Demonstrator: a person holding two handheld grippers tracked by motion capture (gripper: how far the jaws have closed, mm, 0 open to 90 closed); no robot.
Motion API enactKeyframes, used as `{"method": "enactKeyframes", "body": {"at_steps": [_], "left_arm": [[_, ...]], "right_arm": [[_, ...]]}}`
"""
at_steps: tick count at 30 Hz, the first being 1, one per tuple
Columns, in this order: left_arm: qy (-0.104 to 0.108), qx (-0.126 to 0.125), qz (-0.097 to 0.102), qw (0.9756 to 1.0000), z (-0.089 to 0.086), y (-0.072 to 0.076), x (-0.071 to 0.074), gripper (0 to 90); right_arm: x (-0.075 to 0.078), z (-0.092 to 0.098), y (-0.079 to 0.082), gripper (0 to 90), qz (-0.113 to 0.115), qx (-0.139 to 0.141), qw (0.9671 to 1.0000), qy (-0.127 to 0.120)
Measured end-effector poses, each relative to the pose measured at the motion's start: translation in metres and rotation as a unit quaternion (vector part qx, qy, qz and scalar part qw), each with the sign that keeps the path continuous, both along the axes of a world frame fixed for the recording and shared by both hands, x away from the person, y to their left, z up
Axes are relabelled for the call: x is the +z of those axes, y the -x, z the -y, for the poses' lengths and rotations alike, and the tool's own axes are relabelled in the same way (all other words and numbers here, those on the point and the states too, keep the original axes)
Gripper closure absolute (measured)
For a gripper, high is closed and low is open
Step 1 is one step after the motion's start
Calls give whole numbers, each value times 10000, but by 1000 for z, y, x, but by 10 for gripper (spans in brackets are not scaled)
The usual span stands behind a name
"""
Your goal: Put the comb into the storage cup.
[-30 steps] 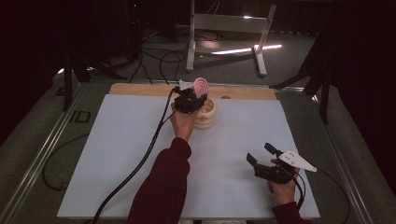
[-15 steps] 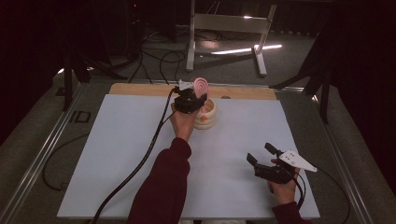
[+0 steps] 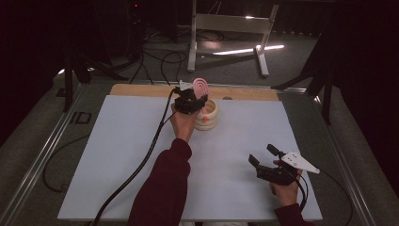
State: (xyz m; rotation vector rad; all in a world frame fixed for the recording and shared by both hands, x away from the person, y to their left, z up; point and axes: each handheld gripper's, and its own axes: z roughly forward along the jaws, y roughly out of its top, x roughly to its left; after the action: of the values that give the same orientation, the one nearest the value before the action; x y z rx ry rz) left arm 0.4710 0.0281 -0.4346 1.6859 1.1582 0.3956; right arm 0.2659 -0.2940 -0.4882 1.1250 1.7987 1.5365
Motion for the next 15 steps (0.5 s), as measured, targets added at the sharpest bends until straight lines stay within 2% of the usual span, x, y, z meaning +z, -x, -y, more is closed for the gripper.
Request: {"method": "enactKeyframes", "body": {"at_steps": [15], "left_arm": [[-37, 10, -91, 10000, -4, -2, -2, 552]], "right_arm": [[0, 0, 0, 99, -1, 5, 10000, 14]]}}
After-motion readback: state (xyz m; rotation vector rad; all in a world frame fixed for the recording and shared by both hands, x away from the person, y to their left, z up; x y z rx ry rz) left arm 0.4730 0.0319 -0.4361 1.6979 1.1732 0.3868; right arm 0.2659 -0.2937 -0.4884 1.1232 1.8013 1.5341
